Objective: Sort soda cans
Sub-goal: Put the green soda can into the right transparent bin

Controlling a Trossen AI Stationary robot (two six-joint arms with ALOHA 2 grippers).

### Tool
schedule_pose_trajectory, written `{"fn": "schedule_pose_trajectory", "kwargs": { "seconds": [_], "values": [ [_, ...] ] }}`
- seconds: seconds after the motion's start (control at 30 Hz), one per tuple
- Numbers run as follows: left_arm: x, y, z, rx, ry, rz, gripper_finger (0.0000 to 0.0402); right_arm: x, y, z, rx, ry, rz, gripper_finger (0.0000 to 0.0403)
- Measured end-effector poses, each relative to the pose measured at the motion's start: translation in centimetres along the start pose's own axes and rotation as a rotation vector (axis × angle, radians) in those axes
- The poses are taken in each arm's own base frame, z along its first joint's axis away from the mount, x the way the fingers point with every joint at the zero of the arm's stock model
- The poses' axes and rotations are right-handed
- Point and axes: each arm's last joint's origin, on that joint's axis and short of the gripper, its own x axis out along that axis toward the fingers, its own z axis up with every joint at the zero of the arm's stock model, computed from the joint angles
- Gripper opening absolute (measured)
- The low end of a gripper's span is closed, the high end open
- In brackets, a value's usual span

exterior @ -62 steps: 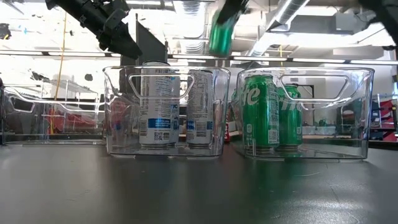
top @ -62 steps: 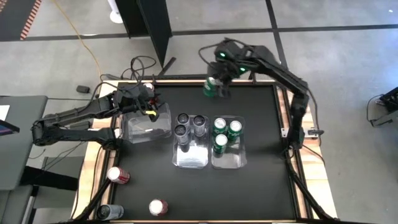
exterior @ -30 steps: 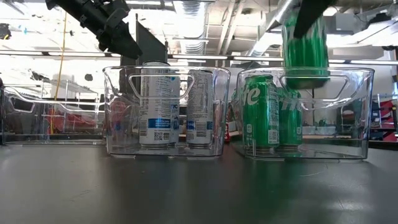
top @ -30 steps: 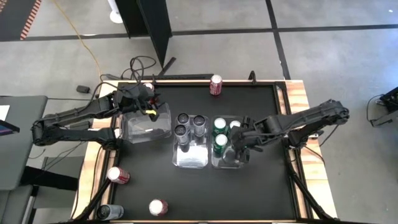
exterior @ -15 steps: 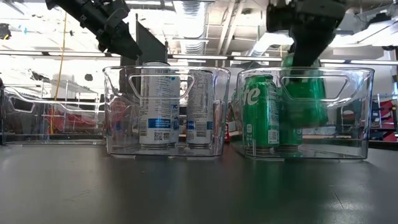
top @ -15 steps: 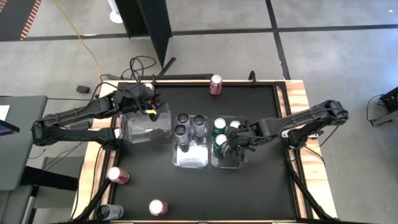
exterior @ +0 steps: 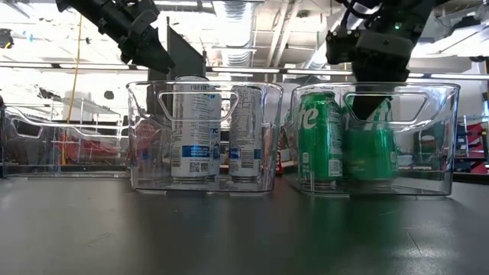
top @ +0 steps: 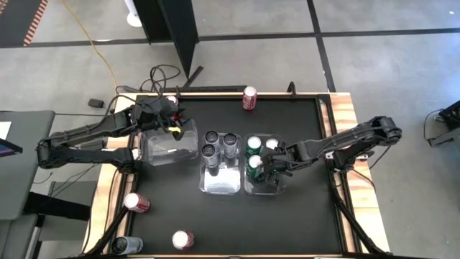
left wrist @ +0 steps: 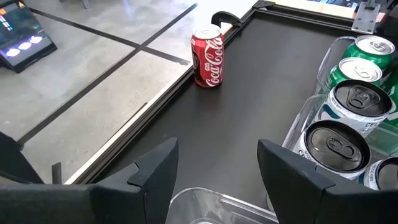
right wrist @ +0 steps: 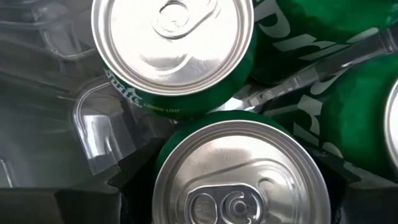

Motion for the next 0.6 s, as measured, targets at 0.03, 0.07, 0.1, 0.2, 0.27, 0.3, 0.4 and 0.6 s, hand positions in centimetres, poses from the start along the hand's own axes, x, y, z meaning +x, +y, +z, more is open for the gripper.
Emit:
{"fn": "schedule_pose_trajectory", "kwargs": {
  "seconds": [0.03,0.07,0.1,0.2,0.27,0.3,0.4,0.6],
  "values": [
    [0.00,0.00,0.00,0.000,0.000,0.000,0.0215,0.03,-0.01,-0.02,0.003,0.000,0.000,0.0306],
    [0.00,0.00,0.00,0.000,0.000,0.000,0.0215,0.07,-0.01,-0.04,0.003,-0.001,0.000,0.0307],
    [0.00,0.00,0.00,0.000,0.000,0.000,0.0215,0.13,-0.01,-0.08,0.004,-0.003,0.001,0.0308],
    [0.00,0.00,0.00,0.000,0.000,0.000,0.0215,0.11,0.13,-0.16,-0.005,-0.009,0.002,0.0315],
    [0.00,0.00,0.00,0.000,0.000,0.000,0.0215,0.08,0.27,-0.25,-0.012,-0.010,0.004,0.0324],
    [0.00,0.00,0.00,0.000,0.000,0.000,0.0215,0.07,0.32,-0.29,-0.016,-0.010,0.004,0.0330],
    [0.00,0.00,0.00,0.000,0.000,0.000,0.0215,0.06,0.34,-0.28,-0.016,-0.012,0.006,0.0351],
    [0.00,0.00,0.00,0.000,0.000,0.000,0.0215,0.03,0.28,-0.32,-0.027,-0.003,0.000,0.0383]
  ]
}}
